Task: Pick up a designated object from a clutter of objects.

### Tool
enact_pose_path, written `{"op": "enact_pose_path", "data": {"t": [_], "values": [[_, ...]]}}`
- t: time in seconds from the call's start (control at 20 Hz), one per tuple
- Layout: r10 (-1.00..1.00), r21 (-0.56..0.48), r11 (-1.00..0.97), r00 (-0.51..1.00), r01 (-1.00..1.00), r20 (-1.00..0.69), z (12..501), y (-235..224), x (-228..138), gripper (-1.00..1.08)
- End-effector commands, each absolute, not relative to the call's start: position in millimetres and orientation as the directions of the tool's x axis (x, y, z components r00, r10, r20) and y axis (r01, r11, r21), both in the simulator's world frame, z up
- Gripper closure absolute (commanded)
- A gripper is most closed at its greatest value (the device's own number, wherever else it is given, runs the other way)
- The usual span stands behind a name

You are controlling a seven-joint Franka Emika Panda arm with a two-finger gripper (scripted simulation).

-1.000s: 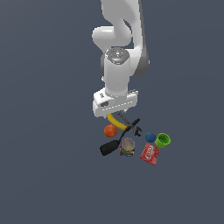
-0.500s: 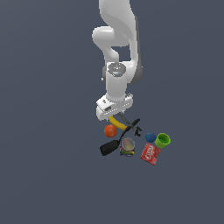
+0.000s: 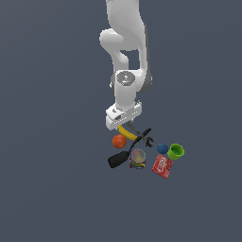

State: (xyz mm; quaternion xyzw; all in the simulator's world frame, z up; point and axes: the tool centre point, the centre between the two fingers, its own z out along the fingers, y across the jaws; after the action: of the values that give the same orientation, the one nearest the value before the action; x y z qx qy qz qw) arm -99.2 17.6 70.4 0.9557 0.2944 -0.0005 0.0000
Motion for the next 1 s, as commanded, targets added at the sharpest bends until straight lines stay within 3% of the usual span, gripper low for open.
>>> {"op": "enact_pose_path", "data": {"t": [0.0,0.95], "values": [[0.567,0.0,-0.824,0.824,0.567,0.0,69.0,17.7,-100.6,-0.92],[0.567,0.0,-0.824,0.824,0.567,0.0,22.0,17.7,-101.5,-0.92]]}}
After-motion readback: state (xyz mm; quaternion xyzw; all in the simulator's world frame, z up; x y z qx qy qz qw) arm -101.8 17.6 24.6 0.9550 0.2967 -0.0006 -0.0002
